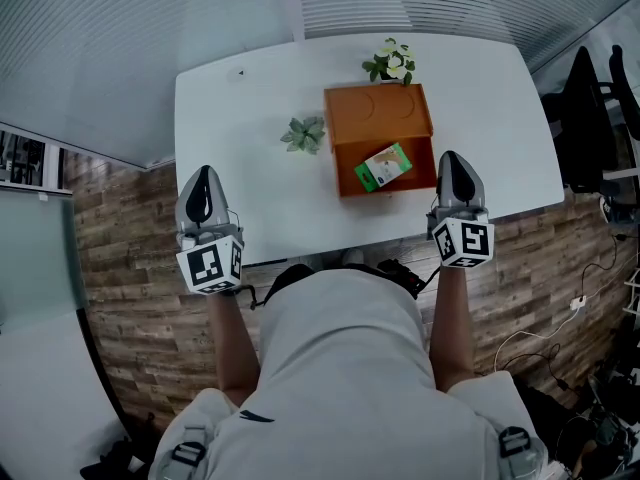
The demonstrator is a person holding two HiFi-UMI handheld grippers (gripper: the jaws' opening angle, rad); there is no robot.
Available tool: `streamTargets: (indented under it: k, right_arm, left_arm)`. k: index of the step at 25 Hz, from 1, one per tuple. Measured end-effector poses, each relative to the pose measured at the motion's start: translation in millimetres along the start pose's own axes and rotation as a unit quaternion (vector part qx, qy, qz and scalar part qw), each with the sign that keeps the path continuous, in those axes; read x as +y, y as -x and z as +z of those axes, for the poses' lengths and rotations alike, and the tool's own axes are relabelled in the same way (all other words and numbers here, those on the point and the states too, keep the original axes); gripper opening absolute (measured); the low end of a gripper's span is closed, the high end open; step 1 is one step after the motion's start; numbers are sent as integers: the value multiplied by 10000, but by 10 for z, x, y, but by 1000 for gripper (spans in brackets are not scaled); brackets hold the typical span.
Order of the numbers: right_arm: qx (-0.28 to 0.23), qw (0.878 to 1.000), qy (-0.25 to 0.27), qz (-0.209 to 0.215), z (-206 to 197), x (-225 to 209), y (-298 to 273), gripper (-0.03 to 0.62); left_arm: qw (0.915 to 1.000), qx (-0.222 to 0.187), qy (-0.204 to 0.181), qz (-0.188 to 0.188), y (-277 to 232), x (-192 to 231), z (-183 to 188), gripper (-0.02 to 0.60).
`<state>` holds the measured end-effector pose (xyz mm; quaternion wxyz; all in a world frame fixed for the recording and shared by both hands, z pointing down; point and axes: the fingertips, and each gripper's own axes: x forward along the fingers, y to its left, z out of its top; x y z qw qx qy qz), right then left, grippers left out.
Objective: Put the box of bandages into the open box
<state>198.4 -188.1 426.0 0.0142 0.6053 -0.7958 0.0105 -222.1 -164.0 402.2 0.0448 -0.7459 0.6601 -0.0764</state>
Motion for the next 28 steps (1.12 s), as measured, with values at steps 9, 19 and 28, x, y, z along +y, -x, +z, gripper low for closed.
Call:
streamTargets:
  k: [9,19,28]
  right_arm:
    - [-44,9998,126,151,94,129,13,-1]
    - [-19,9997,74,216,96,194,-4,-2]
    - [-26,9998,-32,202,69,177,-18,-1]
  left_arm:
    - [10000,-9,-10,-19,16,-5,-8,6]
    - [10000,1,20,-21,11,26,-24,6]
    - [10000,12,25,-50,-21,17,-38,6]
